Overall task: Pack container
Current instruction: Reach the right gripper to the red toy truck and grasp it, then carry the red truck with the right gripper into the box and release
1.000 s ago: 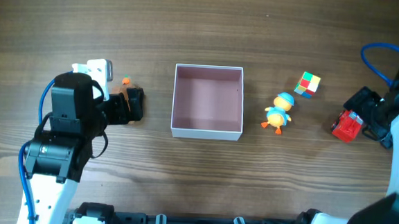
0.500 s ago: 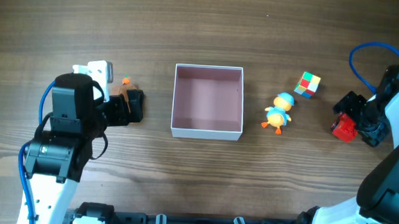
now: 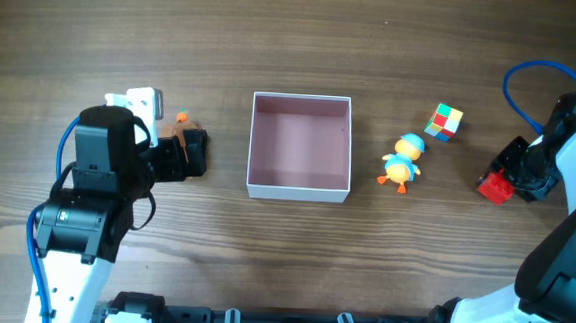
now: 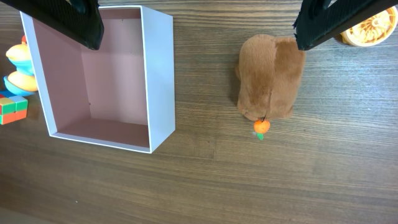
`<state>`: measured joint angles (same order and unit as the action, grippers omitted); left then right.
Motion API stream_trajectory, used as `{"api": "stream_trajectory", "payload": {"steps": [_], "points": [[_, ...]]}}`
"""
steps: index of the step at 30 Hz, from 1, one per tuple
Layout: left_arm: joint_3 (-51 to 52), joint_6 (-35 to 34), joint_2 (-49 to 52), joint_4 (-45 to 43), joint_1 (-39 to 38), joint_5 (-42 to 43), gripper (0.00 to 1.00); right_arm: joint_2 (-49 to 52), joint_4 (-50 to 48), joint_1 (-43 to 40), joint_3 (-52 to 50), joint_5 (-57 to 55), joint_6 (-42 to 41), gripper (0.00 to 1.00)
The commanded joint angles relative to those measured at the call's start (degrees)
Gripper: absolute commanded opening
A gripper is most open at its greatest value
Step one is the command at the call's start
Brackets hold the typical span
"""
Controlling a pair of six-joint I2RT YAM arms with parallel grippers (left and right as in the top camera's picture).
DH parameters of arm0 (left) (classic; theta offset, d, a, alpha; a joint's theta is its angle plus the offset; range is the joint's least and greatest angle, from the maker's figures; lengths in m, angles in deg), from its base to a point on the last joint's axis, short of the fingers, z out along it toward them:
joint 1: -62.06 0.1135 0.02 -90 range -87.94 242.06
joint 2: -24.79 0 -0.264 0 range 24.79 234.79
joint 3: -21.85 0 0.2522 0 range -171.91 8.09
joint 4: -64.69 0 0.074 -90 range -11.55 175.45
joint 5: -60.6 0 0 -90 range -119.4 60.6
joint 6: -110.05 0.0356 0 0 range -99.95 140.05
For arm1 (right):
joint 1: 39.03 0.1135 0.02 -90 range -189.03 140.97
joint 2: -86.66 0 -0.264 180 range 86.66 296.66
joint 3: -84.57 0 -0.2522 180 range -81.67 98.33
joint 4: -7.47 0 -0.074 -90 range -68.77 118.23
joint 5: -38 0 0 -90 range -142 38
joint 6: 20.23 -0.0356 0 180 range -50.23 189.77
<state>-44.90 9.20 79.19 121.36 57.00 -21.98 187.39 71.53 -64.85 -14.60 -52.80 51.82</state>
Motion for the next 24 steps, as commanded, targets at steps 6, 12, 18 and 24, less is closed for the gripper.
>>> {"api": "stream_trajectory", "payload": {"steps": [6,12,18,24], "points": [[-1.14,-0.52,0.04,-0.02,0.46,1.07,1.0,0.26,0.76,-0.07,0.87,0.7,-0.09,0.04],[-1.14,-0.52,0.04,-0.04,0.46,1.07,1.0,-7.1,1.97,2.75,1.75,0.83,-0.04,0.04],[-1.14,-0.55,0.04,0.0,0.46,1.07,1.0,-22.32,3.5,17.64,4.79,0.9,2.34,0.04],[-1.14,-0.55,0.04,0.02,0.46,1.07,1.0,-31.74,-2.12,44.26,6.47,0.66,-1.09,0.04]]}}
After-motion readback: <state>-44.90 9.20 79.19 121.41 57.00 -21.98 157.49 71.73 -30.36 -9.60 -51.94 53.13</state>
